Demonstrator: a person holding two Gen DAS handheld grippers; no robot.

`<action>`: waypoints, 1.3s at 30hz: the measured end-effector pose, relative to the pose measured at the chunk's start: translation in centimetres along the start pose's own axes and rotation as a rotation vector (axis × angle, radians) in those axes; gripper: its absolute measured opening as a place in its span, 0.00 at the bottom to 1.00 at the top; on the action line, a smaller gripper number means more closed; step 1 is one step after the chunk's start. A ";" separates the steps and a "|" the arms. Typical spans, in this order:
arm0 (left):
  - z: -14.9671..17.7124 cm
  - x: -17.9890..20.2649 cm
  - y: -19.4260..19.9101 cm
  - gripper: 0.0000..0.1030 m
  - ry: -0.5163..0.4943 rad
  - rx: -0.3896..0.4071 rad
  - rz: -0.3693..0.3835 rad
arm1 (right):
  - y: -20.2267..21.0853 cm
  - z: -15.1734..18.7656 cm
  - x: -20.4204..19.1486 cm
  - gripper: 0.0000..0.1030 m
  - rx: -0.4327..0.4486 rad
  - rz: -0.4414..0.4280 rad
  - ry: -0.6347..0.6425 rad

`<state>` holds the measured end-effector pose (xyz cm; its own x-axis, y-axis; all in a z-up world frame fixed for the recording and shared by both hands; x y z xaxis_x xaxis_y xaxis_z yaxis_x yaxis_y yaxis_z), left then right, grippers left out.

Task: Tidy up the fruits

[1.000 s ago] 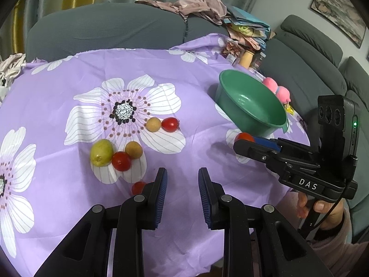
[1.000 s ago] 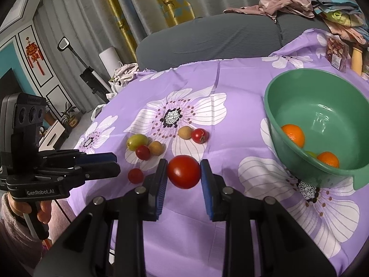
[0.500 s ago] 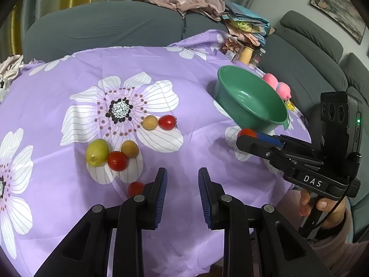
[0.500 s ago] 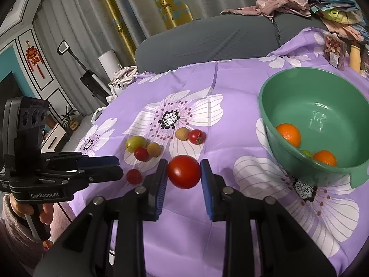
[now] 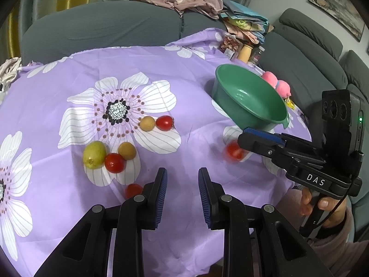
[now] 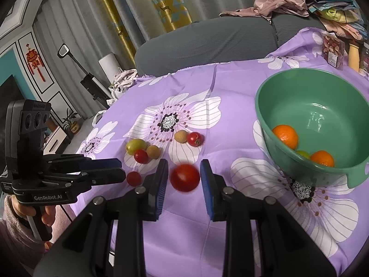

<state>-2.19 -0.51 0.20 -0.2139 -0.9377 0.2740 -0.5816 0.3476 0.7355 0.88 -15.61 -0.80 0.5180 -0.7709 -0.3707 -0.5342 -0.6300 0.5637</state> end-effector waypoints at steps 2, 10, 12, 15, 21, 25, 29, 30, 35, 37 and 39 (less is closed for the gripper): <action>0.0 0.0 -0.1 0.27 -0.001 0.000 -0.002 | 0.0 0.0 -0.1 0.28 0.005 0.000 0.003; -0.6 -0.7 0.1 0.27 0.009 0.007 -0.020 | -0.4 0.0 0.4 0.29 -0.006 -0.003 -0.009; -0.6 -0.8 0.3 0.27 0.010 0.010 -0.028 | -0.4 0.0 0.5 0.30 -0.009 0.001 -0.008; -0.3 -1.3 0.3 0.27 0.018 0.010 -0.034 | -0.9 0.1 0.4 0.36 -0.036 0.003 0.009; 0.1 -2.6 0.4 0.27 0.040 0.010 -0.042 | -3.0 0.9 -0.9 0.47 -0.129 -0.039 0.048; 0.7 -3.7 0.7 0.27 0.033 0.002 -0.064 | -5.5 0.9 -2.8 0.47 -0.202 -0.037 0.134; 1.5 -4.3 0.4 0.27 0.008 -0.028 -0.070 | -7.2 0.4 -4.3 0.47 -0.243 -0.053 0.203; 1.8 -4.3 0.2 0.27 -0.008 -0.041 -0.076 | -7.5 0.2 -4.4 0.47 -0.250 -0.049 0.209; 2.3 -4.3 -1.1 0.27 -0.040 -0.082 -0.064 | -10.2 -0.6 -4.9 0.47 -0.320 -0.097 0.202; 2.3 -4.1 -1.5 0.27 -0.053 -0.091 -0.056 | -11.2 -0.8 -5.3 0.47 -0.349 -0.120 0.208; 2.3 -4.1 -2.0 0.27 -0.063 -0.104 -0.060 | -12.2 -0.8 -5.7 0.46 -0.383 -0.135 0.209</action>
Point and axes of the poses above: each gripper's, at about its wrist camera, not at the fingertips, and y roughly against the way its jaws point, x to its right, z to its underside, the point moved 3 cm from there along -y, roughly the way its jaws point, and after that the axes turned 3 degrees about x, right-handed, at the moved point
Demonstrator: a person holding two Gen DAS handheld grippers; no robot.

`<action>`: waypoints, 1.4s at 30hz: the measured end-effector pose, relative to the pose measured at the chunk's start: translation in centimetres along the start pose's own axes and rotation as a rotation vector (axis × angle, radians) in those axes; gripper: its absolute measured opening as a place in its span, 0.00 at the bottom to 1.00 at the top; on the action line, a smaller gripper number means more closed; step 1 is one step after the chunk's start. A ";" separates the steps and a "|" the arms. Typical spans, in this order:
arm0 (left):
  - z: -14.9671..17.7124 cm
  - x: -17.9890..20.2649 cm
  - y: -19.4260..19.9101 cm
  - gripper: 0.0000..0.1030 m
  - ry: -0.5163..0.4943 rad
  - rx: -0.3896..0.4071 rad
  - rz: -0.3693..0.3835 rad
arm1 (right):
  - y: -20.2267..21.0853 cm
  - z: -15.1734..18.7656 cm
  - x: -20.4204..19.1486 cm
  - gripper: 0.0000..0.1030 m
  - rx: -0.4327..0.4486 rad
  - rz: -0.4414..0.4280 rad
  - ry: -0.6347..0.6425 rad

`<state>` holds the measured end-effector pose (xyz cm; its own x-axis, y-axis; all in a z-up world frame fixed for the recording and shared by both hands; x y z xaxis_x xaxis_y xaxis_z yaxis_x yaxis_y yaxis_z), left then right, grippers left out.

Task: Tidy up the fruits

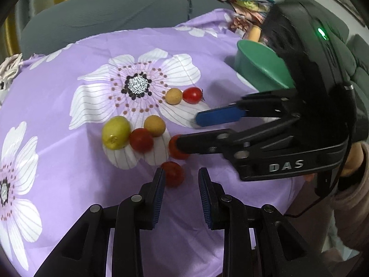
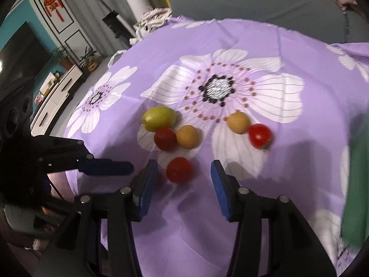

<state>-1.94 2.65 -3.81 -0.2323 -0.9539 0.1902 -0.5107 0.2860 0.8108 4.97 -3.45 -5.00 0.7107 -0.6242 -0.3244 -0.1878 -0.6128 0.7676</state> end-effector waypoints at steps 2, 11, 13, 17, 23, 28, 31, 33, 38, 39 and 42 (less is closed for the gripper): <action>0.0 -0.2 -0.4 0.27 -0.001 -0.012 -0.008 | -0.9 -0.3 -0.1 0.46 -0.027 0.005 0.004; 0.2 -1.0 -1.8 0.27 0.006 -0.050 -0.023 | -2.9 -0.1 -0.6 0.31 -0.085 0.023 0.047; 0.3 -0.9 -1.9 0.27 0.007 -0.051 -0.022 | -3.0 -0.3 -0.4 0.30 -0.085 0.024 0.048; 0.6 -0.8 -2.2 0.27 0.004 -0.052 -0.027 | -3.3 -0.5 -0.7 0.29 -0.084 0.034 0.075; 0.8 -0.7 -1.8 0.25 0.023 -0.026 -0.024 | -2.2 -0.2 0.1 0.29 -0.037 0.019 0.033; 0.5 -0.7 -0.8 0.25 0.032 0.003 -0.022 | 0.4 0.5 1.0 0.29 0.043 0.010 -0.027; 0.3 -0.5 0.0 0.25 0.043 0.027 -0.011 | 2.1 1.3 1.5 0.29 0.097 0.008 -0.070; -0.1 -0.5 0.3 0.25 0.050 0.039 -0.005 | 3.5 2.0 1.9 0.29 0.144 0.006 -0.104; -1.0 0.1 1.5 0.25 0.055 0.076 0.024 | 6.3 3.7 2.7 0.29 0.221 0.020 -0.160; -1.3 0.4 1.7 0.25 0.050 0.083 0.027 | 7.0 4.0 2.9 0.29 0.238 0.029 -0.167; -2.0 1.2 2.1 0.25 0.036 0.103 0.033 | 8.9 4.7 3.5 0.29 0.285 0.051 -0.186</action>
Point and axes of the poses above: each gripper's, at about its wrist camera, not at the fingertips, and y roughly against the way its jaws point, x to its right, z to its underside, the point moved 3 cm from there along -y, roughly the way its jaws point, and after that the axes turned 3 degrees about x, right-handed, at the moved point
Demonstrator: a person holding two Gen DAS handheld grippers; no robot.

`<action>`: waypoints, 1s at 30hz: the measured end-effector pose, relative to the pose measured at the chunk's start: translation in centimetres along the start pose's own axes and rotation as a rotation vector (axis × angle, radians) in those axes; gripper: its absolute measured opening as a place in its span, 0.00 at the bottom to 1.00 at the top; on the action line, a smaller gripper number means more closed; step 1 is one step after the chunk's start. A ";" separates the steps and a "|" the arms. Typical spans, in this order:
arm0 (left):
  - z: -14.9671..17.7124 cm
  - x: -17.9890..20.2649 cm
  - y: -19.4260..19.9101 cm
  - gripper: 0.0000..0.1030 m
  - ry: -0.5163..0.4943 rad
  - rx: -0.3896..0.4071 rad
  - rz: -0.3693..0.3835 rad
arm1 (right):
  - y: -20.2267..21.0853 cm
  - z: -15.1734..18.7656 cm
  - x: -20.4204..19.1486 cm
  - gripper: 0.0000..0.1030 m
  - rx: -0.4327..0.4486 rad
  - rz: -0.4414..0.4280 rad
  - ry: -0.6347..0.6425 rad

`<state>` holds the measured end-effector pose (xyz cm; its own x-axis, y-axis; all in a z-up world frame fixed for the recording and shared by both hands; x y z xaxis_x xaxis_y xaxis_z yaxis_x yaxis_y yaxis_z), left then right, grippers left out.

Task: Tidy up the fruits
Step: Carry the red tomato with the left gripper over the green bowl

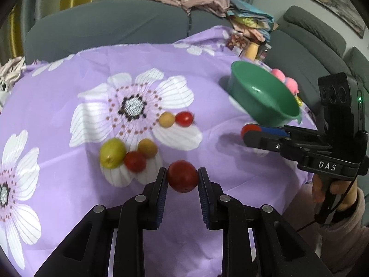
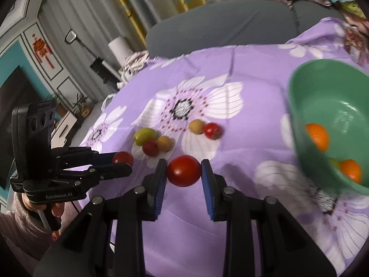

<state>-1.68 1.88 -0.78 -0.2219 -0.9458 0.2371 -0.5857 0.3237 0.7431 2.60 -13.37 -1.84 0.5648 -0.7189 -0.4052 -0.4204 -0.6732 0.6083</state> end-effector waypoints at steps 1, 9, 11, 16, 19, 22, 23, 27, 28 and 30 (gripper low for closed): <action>-0.3 0.3 0.0 0.25 -0.003 0.006 0.005 | 0.5 -0.1 0.3 0.29 0.016 0.007 -0.006; -3.5 3.0 -0.4 0.25 -0.032 0.056 0.053 | 4.0 -0.6 2.6 0.29 0.116 0.063 -0.048; -4.4 3.8 -0.7 0.25 -0.047 0.065 0.064 | 4.8 -0.6 3.5 0.29 0.138 0.076 -0.066; -6.6 6.2 -1.9 0.25 -0.093 0.089 0.108 | 6.3 -0.8 5.0 0.29 0.177 0.109 -0.092; -7.8 7.6 -3.1 0.25 -0.121 0.087 0.129 | 7.2 -0.9 6.1 0.29 0.205 0.127 -0.112; -9.1 9.0 -4.4 0.25 -0.141 0.084 0.151 | 8.0 -1.1 7.2 0.29 0.225 0.156 -0.126; -9.3 9.3 -4.7 0.25 -0.144 0.082 0.162 | 8.1 -1.2 7.4 0.29 0.228 0.166 -0.129; -10.5 10.9 -6.2 0.25 -0.170 0.076 0.184 | 8.5 -1.3 9.0 0.29 0.238 0.196 -0.147; -10.7 11.4 -6.7 0.25 -0.180 0.068 0.190 | 8.7 -1.2 9.4 0.29 0.240 0.205 -0.152; -11.0 12.2 -7.5 0.25 -0.197 0.059 0.194 | 8.9 -1.3 10.0 0.29 0.245 0.218 -0.160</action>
Point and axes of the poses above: each gripper's, at about its wrist camera, not at the fingertips, and y roughly against the way its jaws point, x to its right, z to its underside, the point moved 3 cm from there along -y, roughly the way its jaws point, and after that the axes turned 3 degrees about x, right-handed, at the moved point
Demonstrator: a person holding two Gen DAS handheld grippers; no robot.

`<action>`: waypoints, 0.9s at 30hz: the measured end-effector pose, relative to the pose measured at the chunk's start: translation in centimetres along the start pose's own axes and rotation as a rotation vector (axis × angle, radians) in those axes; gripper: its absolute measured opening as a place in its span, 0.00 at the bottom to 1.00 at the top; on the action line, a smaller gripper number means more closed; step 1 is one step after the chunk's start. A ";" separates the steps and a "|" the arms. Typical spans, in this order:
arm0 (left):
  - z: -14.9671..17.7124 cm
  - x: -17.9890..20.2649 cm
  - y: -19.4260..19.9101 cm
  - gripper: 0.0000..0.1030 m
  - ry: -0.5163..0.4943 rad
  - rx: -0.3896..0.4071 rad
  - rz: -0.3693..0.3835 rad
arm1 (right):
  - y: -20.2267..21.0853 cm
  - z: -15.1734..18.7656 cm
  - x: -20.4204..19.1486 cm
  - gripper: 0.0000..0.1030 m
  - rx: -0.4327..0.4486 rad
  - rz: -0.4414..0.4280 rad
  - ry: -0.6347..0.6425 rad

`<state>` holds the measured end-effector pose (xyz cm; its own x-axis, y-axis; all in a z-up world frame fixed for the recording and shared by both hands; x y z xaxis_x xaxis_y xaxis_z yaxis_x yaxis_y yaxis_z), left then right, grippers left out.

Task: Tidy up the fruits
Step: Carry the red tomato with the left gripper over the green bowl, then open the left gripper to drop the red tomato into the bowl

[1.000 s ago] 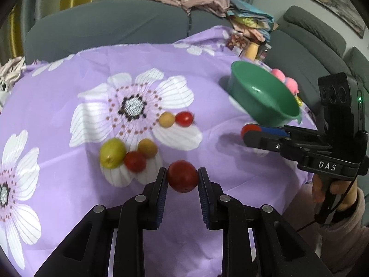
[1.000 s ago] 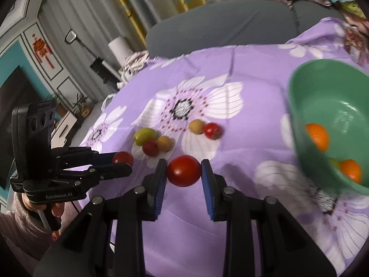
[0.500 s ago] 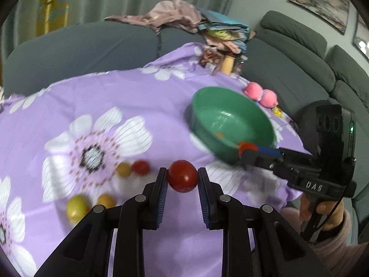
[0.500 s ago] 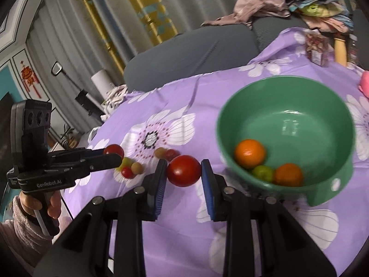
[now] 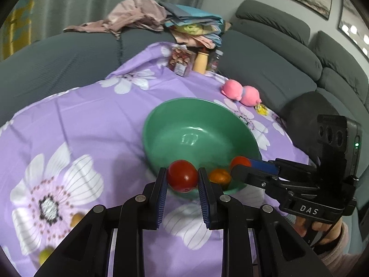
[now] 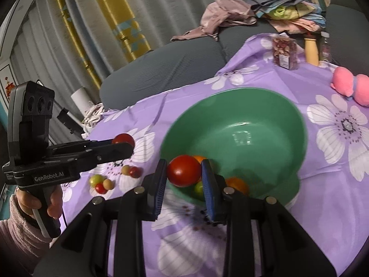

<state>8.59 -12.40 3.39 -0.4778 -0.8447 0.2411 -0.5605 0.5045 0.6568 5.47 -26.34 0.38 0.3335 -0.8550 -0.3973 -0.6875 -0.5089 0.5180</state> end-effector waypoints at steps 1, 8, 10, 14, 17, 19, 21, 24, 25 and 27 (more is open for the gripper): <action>-0.2 0.4 -0.7 0.25 -0.009 -0.010 0.010 | -0.1 -0.1 0.3 0.29 0.001 0.003 -0.003; -0.2 1.7 -4.2 0.25 -0.049 -0.077 0.011 | -0.6 -0.2 1.8 0.30 -0.009 0.040 -0.007; 0.0 1.8 -4.7 0.25 -0.055 -0.091 0.009 | -0.7 -0.2 2.3 0.30 -0.012 0.044 -0.014; 0.3 1.9 -5.4 0.25 -0.062 -0.113 0.001 | -0.7 -0.1 2.9 0.31 -0.010 0.049 -0.024; 0.2 2.0 -5.6 0.25 -0.062 -0.116 0.002 | -0.6 -0.1 3.0 0.31 -0.010 0.053 -0.022; 0.1 2.1 -5.5 0.25 -0.063 -0.112 0.008 | -0.6 -0.1 2.9 0.31 -0.009 0.055 -0.023; 0.0 2.2 -5.6 0.26 -0.061 -0.107 0.003 | -0.4 -0.2 2.9 0.31 -0.002 0.057 -0.029; -0.2 2.2 -5.6 0.40 -0.052 -0.109 0.002 | 0.1 -0.2 2.8 0.32 0.011 0.054 -0.033; -0.2 2.2 -5.4 0.43 -0.052 -0.105 0.001 | 0.3 -0.2 2.8 0.33 0.017 0.054 -0.033; -0.2 2.2 -4.9 0.54 -0.051 -0.095 0.003 | 0.7 -0.1 3.0 0.42 0.024 0.054 -0.046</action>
<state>10.43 -16.81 0.85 -0.5145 -0.8318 0.2084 -0.4935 0.4860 0.7213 6.04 -29.23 -0.39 0.2658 -0.8755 -0.4035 -0.7192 -0.4588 0.5217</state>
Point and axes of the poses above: each gripper's, at about its wrist camera, not at the fingertips, and y roughly against the way its jaws point, x to its right, z to its underside, the point moved 3 cm from there along -y, roughly the way its jaws point, and after that the axes turned 3 degrees about x, right-handed, at the moved point
